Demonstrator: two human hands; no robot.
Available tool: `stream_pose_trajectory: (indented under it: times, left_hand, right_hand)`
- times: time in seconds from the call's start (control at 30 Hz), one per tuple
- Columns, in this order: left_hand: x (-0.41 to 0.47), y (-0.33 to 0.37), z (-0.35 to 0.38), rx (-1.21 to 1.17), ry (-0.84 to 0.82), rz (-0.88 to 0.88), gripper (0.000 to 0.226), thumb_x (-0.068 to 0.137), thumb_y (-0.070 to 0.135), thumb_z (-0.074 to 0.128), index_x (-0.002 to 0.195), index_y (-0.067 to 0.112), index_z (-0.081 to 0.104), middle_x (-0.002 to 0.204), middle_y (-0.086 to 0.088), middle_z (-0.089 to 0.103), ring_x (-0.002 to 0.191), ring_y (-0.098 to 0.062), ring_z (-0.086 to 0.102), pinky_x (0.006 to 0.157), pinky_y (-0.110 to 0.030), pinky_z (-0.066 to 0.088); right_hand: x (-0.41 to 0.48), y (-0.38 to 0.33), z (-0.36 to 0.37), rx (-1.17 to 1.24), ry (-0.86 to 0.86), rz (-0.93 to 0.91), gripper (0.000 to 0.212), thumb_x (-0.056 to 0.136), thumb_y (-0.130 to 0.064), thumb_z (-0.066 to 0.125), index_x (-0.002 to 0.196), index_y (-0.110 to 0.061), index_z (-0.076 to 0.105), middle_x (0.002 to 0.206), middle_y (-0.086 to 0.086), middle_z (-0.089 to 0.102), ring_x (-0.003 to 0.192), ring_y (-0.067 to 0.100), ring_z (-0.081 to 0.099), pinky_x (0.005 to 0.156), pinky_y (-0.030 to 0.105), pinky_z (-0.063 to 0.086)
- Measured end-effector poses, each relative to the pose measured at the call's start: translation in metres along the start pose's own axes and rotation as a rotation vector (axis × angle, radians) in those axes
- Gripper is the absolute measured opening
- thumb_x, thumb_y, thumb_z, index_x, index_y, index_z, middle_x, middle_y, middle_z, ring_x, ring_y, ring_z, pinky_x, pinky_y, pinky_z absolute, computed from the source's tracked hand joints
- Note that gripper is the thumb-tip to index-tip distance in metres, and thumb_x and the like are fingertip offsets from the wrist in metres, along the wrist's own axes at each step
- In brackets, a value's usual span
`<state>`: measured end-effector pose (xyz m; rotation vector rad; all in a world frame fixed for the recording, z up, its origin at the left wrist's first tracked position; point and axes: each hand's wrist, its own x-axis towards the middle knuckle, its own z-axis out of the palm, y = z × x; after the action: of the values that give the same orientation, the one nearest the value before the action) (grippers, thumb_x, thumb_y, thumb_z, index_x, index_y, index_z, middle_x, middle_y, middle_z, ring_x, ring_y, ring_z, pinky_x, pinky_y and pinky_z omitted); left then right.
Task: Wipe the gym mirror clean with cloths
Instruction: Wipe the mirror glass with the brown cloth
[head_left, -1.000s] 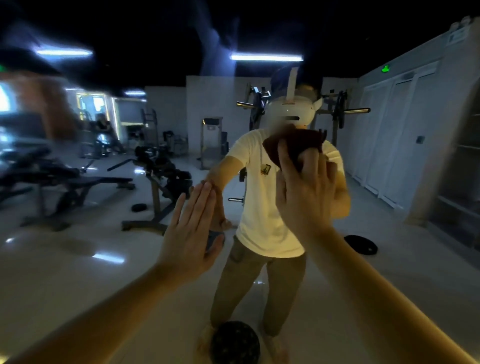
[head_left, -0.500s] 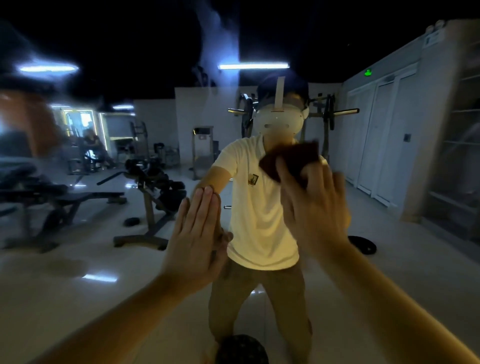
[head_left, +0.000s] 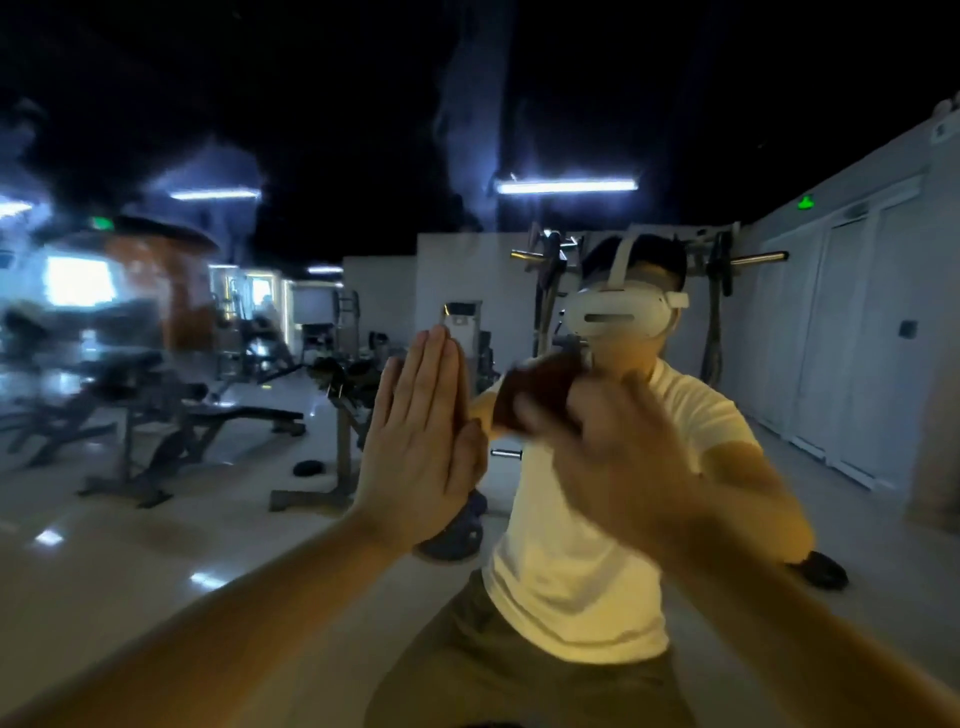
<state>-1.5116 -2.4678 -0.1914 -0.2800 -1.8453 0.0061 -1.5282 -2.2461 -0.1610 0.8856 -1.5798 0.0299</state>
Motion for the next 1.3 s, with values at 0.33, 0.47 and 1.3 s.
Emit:
stream_pose_trajectory:
  times: [0.33, 0.47, 1.3]
  left_hand:
    - [-0.014, 0.009, 0.015, 0.054, 0.118, -0.02, 0.068, 0.105, 0.033, 0.023, 0.162, -0.003, 0.013, 0.172, -0.018, 0.007, 0.161, -0.028, 0.003, 0.129, -0.053, 0.01]
    - [-0.049, 0.019, 0.03, 0.028, 0.134, -0.013, 0.066, 0.109, 0.035, 0.022, 0.163, -0.001, 0.01, 0.173, -0.016, 0.005, 0.161, -0.024, 0.0, 0.13, -0.049, 0.006]
    - [-0.069, 0.085, 0.048, 0.059, 0.205, 0.082, 0.07, 0.107, 0.044, 0.017, 0.163, 0.002, 0.014, 0.171, -0.017, 0.013, 0.16, -0.028, 0.007, 0.129, -0.052, 0.012]
  right_hand:
    - [-0.008, -0.027, 0.024, -0.182, 0.15, 0.223, 0.048, 0.093, -0.03, 0.043, 0.135, -0.013, 0.059, 0.11, 0.015, 0.048, 0.098, 0.033, 0.052, 0.089, 0.046, 0.044]
    - [-0.078, -0.061, 0.044, -0.126, 0.147, 0.203, 0.045, 0.093, -0.031, 0.043, 0.131, -0.013, 0.06, 0.108, 0.014, 0.05, 0.095, 0.032, 0.056, 0.083, 0.045, 0.048]
    - [-0.184, -0.041, 0.01, -0.369, 0.003, -0.021, 0.057, 0.086, -0.031, 0.068, 0.14, -0.021, 0.055, 0.107, 0.012, 0.049, 0.091, 0.026, 0.056, 0.079, 0.041, 0.053]
